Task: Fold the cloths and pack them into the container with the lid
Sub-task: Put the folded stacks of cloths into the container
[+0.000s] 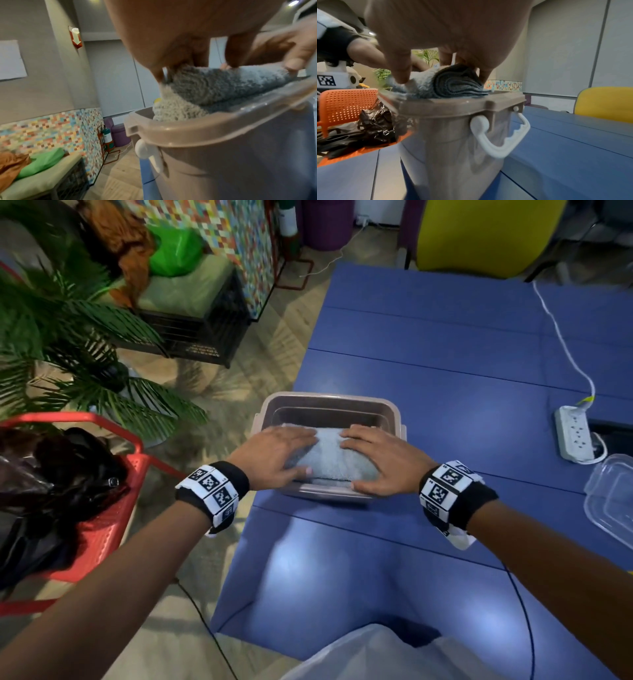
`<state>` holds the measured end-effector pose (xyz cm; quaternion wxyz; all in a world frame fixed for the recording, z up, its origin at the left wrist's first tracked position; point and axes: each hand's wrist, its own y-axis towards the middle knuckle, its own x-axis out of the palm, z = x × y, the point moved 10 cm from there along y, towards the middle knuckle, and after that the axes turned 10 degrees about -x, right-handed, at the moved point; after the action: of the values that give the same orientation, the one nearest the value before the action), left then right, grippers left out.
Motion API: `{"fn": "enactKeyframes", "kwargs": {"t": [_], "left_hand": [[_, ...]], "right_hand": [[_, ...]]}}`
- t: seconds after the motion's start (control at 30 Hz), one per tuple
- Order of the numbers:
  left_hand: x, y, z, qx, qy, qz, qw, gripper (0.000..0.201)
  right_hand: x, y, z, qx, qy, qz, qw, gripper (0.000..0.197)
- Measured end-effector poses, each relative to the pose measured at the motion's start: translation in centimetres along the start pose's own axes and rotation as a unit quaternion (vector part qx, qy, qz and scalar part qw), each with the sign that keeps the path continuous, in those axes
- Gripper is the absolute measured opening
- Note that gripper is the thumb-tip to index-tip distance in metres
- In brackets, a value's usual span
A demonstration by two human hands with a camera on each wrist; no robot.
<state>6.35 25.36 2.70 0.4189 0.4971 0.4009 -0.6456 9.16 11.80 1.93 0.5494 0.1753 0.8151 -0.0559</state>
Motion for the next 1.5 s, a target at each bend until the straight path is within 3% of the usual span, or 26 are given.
{"fn": "enactKeyframes", "kwargs": {"t": [0.1, 0.27, 0.37, 0.47, 0.67, 0.83, 1.0, 1.13, 1.27, 1.37, 1.43, 1.5], "left_hand": [[1.8, 0.4, -0.9, -0.016, 0.016, -0.063, 0.998, 0.087], [1.9, 2.0, -1.4, -0.041, 0.067, -0.111, 0.991, 0.092], [0.5, 2.6, -0.9, -0.031, 0.12, -0.087, 0.988, 0.076], [-1.8, 3.4, -1.4, -0.055, 0.089, -0.066, 0.992, 0.053], [-6.8, 6.0, -2.1, -0.038, 0.158, 0.077, 0.984, 0.035], [-2.3, 7.5, -2.6, -0.082, 0.16, -0.03, 0.983, 0.026], [0.0, 7.6, -4.0, -0.133, 0.148, -0.029, 0.98, 0.023], [-1.1, 7.2, -5.9, -0.176, 0.133, -0.002, 0.975, 0.026], [-0.6, 6.6, -5.6, -0.138, 0.021, -0.057, 0.989, 0.014], [0.4, 4.8, -4.5, -0.07, -0.086, -0.11, 0.988, 0.036], [2.3, 2.9, -3.9, -0.034, -0.051, -0.163, 0.985, 0.071], [3.4, 1.7, -3.8, -0.021, -0.008, -0.174, 0.985, 0.088]], "right_hand": [[0.9, -0.5, 1.1, 0.047, 0.026, -0.051, 0.997, 0.083], [0.3, 0.3, 2.2, 0.077, 0.031, -0.075, 0.994, 0.067], [-2.1, 0.9, 2.4, 0.075, 0.007, -0.022, 0.997, 0.05], [-4.2, 1.5, 3.0, 0.083, -0.032, 0.016, 0.996, 0.048], [-7.3, 3.1, 4.2, 0.1, -0.151, 0.086, 0.98, 0.038], [-3.6, 4.0, 5.4, 0.136, -0.174, -0.013, 0.975, 0.037], [-1.7, 4.1, 7.0, 0.182, -0.159, -0.078, 0.967, 0.036], [-2.9, 4.6, 7.7, 0.2, -0.156, -0.073, 0.965, 0.029], [-4.4, 4.3, 6.9, 0.181, -0.128, -0.026, 0.975, 0.022], [-4.0, 3.7, 4.2, 0.093, 0.03, 0.019, 0.995, 0.03], [-1.1, 2.4, 2.1, 0.061, 0.079, -0.056, 0.993, 0.057], [1.8, 0.8, 1.1, 0.074, 0.058, -0.136, 0.986, 0.078]]}}
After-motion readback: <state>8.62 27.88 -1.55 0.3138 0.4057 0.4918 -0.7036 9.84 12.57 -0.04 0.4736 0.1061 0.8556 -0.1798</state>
